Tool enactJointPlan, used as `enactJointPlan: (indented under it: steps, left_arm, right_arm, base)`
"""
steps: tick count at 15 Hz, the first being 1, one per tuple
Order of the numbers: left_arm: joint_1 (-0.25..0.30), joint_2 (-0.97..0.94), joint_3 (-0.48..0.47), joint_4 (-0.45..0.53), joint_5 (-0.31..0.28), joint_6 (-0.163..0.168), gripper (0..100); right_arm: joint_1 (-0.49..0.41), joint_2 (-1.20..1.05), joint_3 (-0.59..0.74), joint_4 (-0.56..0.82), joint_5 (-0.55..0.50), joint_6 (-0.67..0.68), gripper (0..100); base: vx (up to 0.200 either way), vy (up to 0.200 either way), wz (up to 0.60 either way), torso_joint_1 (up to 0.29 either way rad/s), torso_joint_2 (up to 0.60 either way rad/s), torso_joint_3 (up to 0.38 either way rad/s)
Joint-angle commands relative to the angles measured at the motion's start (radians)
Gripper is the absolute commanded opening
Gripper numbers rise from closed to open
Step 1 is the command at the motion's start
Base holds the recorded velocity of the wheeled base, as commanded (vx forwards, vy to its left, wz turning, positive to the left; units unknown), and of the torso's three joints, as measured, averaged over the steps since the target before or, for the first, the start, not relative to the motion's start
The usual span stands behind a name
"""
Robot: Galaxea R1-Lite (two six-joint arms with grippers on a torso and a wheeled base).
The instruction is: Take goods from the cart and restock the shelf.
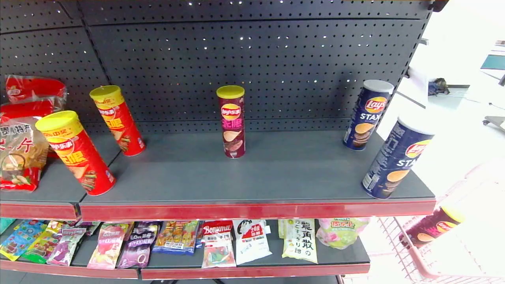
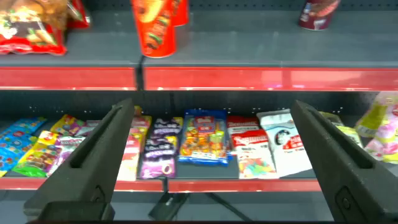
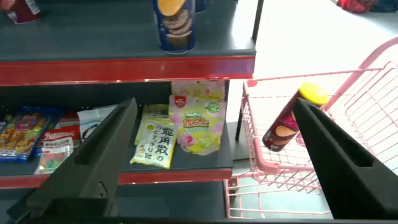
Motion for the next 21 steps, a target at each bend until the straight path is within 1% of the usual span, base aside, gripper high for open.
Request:
enactJointPlan:
  steps: [1, 9, 12, 21]
  left_arm:
    - [0.0, 0.001, -0.001, 0.0, 0.0, 0.0, 100]
    - [0.0, 0.001, -0.001, 0.0, 0.0, 0.0, 100]
    - [0.0, 0.001, 0.001, 0.0, 0.0, 0.0, 100]
    - [0.0, 0.001, 0.001, -0.002, 0.0, 0.0, 100]
  right_arm:
    - [0.002, 0.0, 0.0, 0.0, 0.0, 0.0, 100]
    - [0.0, 0.0, 0.0, 0.0, 0.0, 0.0, 100]
    - [0.0, 0.0, 0.0, 0.0, 0.0, 0.0, 100]
    - [0.002, 0.0, 0.0, 0.0, 0.0, 0.001, 100]
  base:
    - [0.0, -0.2, 0.0, 0.007, 0.0, 0.007]
    - [0.0, -0.2, 0.0, 0.004, 0.0, 0.003]
    - [0.0, 0.0, 0.0, 0.0, 0.0, 0.0]
    - [0.0, 0.0, -0.6, 0.001, 0.0, 0.002]
